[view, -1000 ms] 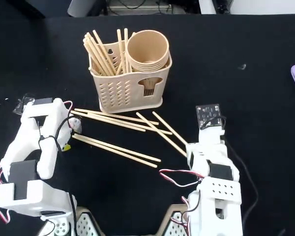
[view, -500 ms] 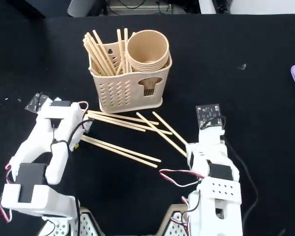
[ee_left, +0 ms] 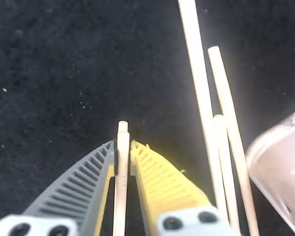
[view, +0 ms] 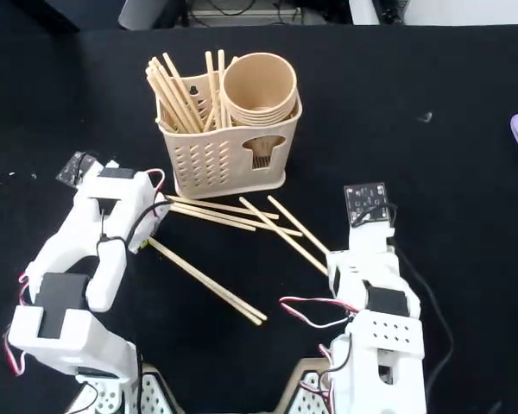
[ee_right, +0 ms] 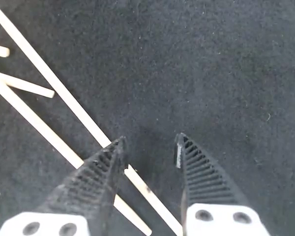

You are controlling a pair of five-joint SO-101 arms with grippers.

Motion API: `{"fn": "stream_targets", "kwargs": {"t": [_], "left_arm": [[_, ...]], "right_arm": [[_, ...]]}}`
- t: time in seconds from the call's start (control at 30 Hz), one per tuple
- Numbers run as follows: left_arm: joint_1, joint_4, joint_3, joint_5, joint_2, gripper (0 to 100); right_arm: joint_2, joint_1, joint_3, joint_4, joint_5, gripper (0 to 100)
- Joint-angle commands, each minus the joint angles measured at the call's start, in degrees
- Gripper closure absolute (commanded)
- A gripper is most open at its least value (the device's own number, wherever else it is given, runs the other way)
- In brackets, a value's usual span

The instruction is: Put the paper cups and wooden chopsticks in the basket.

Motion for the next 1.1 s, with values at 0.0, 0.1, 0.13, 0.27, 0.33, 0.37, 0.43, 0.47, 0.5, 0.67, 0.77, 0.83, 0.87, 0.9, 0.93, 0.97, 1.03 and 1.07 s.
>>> {"fn": "stream_targets", "kwargs": {"t": [0.0,0.1,0.13,0.27,0.33,0.37,0.43,0.47,0.5,0.67,0.77,0.83,0.87,0.9,0.93,0.97,1.03,1.07], "left_arm": [[-4.88,1.23,-1.54,0.09,2.20,97],[-9.27,1.32,-4.44,-3.96,2.11,97],[-10.59,1.32,-5.49,-5.71,2.11,97],[-14.64,5.45,-10.51,-15.21,1.49,97],[-15.52,10.37,-13.49,-19.25,-0.26,97],[-15.60,13.36,-15.16,-20.66,-1.67,97],[-15.60,18.73,-18.42,-22.68,-5.10,97],[-15.60,20.75,-19.82,-23.30,-7.03,97],[-15.60,21.89,-20.97,-23.74,-9.05,97],[-15.60,20.22,-23.43,-23.82,-20.22,97],[-15.25,16.53,-23.16,-23.82,-28.13,97],[-15.34,13.27,-22.73,-23.74,-33.41,97],[-15.52,10.73,-22.02,-23.56,-35.96,97],[-15.60,7.74,-21.32,-23.65,-38.42,97],[-15.60,4.40,-20.53,-23.74,-40.79,97],[-15.78,1.14,-19.82,-23.74,-43.25,97],[-17.01,-5.89,-18.86,-23.74,-47.74,97],[-17.10,-8.70,-18.77,-23.74,-49.49,97]], "right_arm": [[-1.19,1.41,-0.13,-0.88,-0.18,83.9],[-1.19,1.41,-0.13,-0.88,-0.18,83.9],[-1.19,1.41,-0.13,-0.88,-0.18,83.9],[-1.19,1.41,-0.13,-0.88,-0.18,83.9],[-1.19,1.32,-0.13,-0.88,-0.18,83.9],[-1.19,1.23,-0.13,-0.88,-0.18,83.9],[-1.19,1.14,-0.13,-0.88,-0.18,83.9],[-1.19,1.14,-0.13,-0.88,-0.18,83.9],[-1.19,1.14,-0.13,-0.88,-0.18,83.9],[-1.19,1.23,-0.13,-0.88,-0.18,83.9],[-1.19,1.14,-0.13,-0.88,-0.18,83.9],[-1.19,1.14,-0.13,-0.88,-0.18,83.9],[-1.19,1.14,-0.13,-0.88,-0.18,83.9],[-1.19,1.14,-0.13,-0.88,-0.18,83.9],[-1.19,1.14,-0.13,-0.88,-0.18,83.9],[-1.19,1.14,-0.13,-0.88,-0.18,83.9],[-1.19,1.14,-0.13,-0.88,-0.18,83.9],[-1.19,1.14,-0.13,-0.88,-0.18,83.9]]}}
